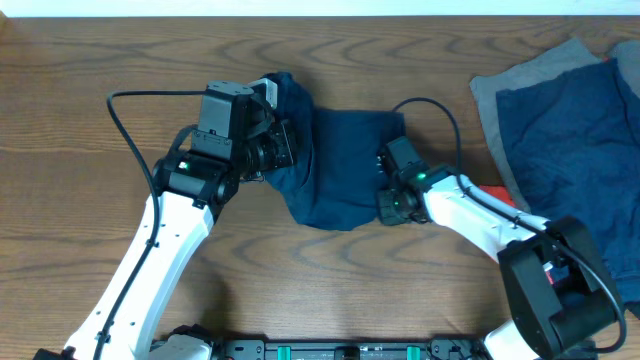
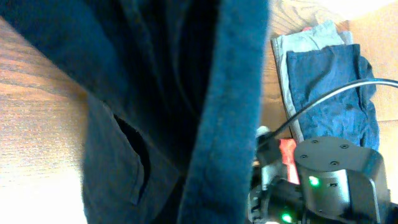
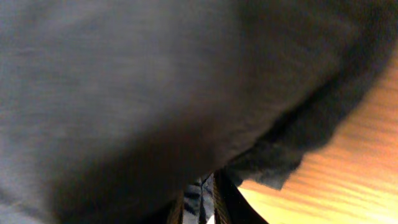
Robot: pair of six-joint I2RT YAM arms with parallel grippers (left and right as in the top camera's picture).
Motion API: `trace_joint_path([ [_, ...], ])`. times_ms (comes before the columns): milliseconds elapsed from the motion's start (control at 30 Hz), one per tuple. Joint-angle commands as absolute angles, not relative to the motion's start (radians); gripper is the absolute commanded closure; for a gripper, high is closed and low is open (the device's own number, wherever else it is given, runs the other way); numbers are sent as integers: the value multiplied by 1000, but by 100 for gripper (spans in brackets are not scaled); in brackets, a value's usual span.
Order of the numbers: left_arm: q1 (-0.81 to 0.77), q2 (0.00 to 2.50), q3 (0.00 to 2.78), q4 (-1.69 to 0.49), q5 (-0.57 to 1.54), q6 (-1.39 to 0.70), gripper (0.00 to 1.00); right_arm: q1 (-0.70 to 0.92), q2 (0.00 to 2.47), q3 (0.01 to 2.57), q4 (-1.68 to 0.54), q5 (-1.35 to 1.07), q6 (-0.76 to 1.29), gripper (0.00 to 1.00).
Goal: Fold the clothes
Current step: 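Fold the waistband with the left gripper rightward toward the right gripper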
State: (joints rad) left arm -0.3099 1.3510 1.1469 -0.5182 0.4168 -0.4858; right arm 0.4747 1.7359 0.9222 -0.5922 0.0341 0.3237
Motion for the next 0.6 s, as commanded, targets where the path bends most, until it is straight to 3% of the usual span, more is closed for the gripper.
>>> trace_joint_path([
  [0, -314, 1369, 1184, -501, 406, -496, 94, 418, 1751, 904, -636, 218, 344, 82],
  [233, -314, 1405, 1184, -483, 406, -496, 94, 359, 1719, 910, -650, 260, 344, 82],
  [400, -314, 1412, 1184, -482, 406, -495, 94, 339, 1649, 940, -623, 272, 306, 76],
  [567, -314, 1412, 1184, -475, 406, -496, 94, 315, 1629, 942, -504, 167, 208, 72],
])
